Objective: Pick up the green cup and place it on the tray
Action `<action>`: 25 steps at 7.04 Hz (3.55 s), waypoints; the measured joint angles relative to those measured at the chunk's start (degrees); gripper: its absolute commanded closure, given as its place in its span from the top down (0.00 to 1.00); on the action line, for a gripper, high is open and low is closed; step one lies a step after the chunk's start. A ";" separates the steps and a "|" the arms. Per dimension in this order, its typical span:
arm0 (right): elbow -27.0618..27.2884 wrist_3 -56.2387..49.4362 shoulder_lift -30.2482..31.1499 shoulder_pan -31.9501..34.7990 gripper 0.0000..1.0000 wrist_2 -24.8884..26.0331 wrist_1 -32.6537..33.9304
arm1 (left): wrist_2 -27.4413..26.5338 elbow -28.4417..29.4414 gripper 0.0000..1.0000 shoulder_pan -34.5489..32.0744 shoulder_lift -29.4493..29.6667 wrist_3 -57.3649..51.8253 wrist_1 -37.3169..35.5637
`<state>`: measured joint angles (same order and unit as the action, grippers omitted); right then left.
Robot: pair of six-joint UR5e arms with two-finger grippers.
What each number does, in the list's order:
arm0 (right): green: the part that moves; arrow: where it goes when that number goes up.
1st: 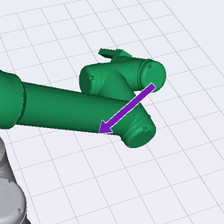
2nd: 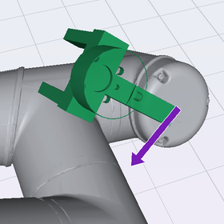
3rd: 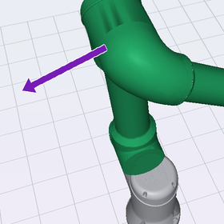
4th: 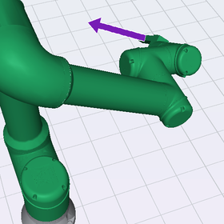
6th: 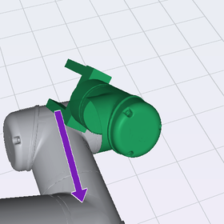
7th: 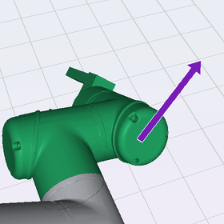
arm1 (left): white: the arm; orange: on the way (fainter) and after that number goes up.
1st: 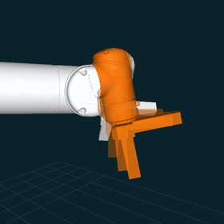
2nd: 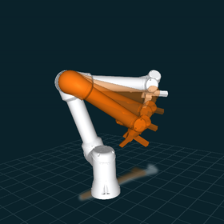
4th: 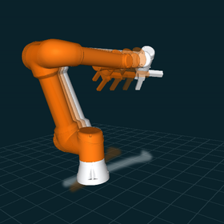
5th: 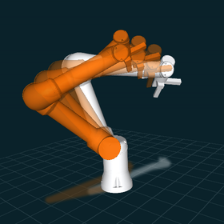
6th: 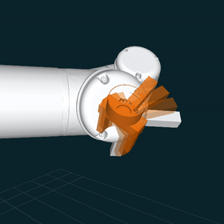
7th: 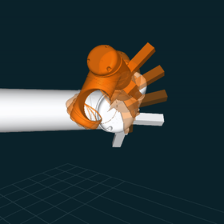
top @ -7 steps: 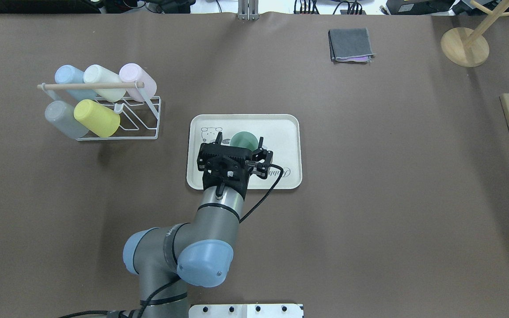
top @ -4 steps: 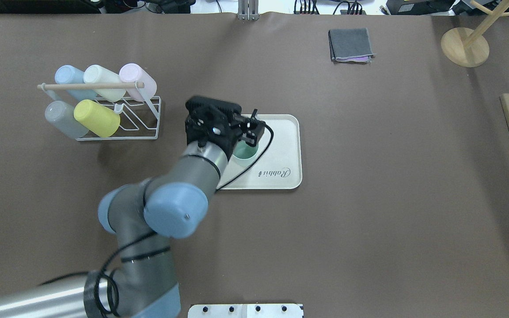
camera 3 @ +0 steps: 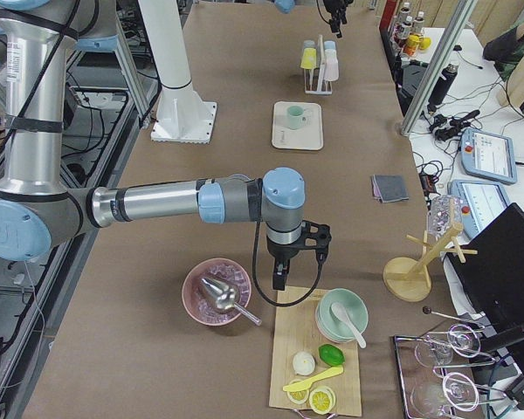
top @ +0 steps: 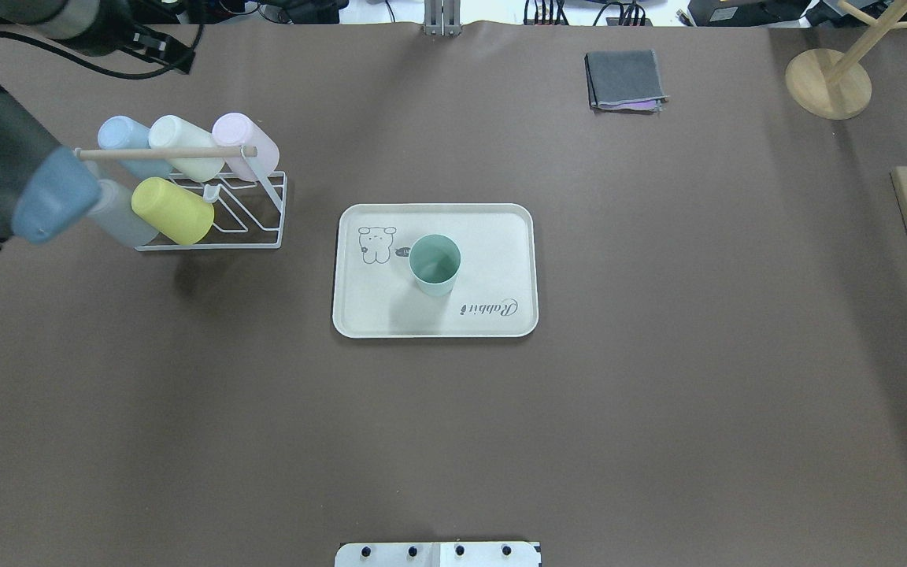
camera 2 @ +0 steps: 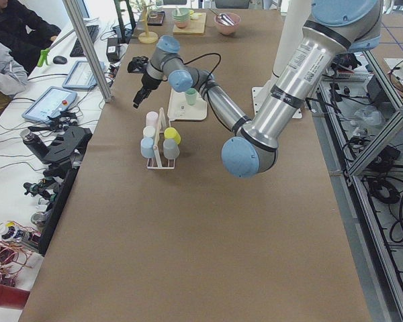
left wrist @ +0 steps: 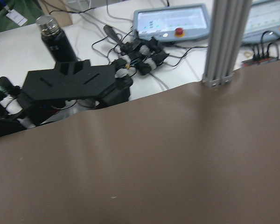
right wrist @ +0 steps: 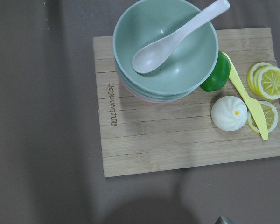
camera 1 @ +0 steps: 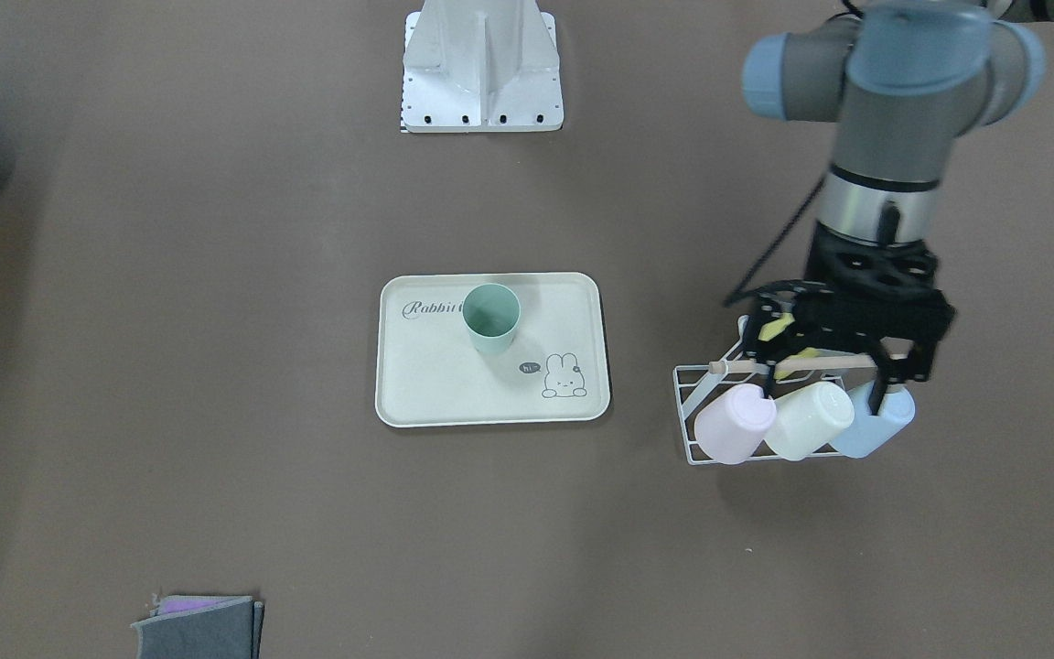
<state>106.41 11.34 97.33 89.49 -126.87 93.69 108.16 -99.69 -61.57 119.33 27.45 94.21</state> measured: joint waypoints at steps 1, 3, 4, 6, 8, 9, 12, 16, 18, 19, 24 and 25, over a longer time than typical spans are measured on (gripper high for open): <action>0.06 0.02 -0.08 0.00 1.00 0.91 0.00 | 6.42 0.16 0.98 -5.28 -2.97 -5.24 -4.12; -0.04 0.08 -0.11 -0.02 1.00 1.39 -0.10 | 16.51 -0.03 0.98 -11.66 -11.53 -12.87 -6.19; -0.10 0.07 -0.10 -0.02 1.00 1.43 -0.19 | 19.35 -0.18 0.98 -14.56 -15.95 -15.84 -5.79; -0.18 0.01 -0.11 -0.02 1.00 1.50 -0.30 | 23.71 0.54 0.98 -19.13 -23.14 -20.83 -6.18; -0.21 0.00 -0.11 -0.02 1.00 1.53 -0.42 | 26.26 0.95 0.98 -24.38 -27.85 -22.70 -8.01; -0.22 0.00 -0.08 -0.02 1.00 1.52 -0.43 | 27.39 0.85 0.98 -26.98 -29.18 -25.38 -9.78; -0.16 0.02 0.02 -0.02 1.00 1.45 -0.44 | 28.59 2.87 0.98 -29.50 -30.21 -30.80 -12.54; -0.19 0.02 0.05 -0.02 1.00 1.45 -0.40 | 28.69 3.15 0.98 -29.76 -30.73 -30.96 -12.13; -0.23 0.04 0.11 -0.02 1.00 1.45 -0.38 | 28.74 3.18 0.98 -29.80 -30.79 -30.97 -12.12; -0.24 0.06 0.12 -0.02 1.00 1.45 -0.41 | 28.74 3.26 0.98 -29.82 -30.84 -30.97 -12.14; -0.24 0.01 0.27 -0.02 1.00 1.21 -0.36 | 28.70 3.32 0.98 -29.85 -30.88 -30.97 -12.26; -0.24 0.00 0.32 -0.02 1.00 1.17 -0.37 | 28.74 3.29 0.98 -29.85 -30.87 -30.97 -12.28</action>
<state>106.17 11.34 97.65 89.47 -125.70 93.32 136.90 -96.40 -91.42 88.45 -3.52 81.93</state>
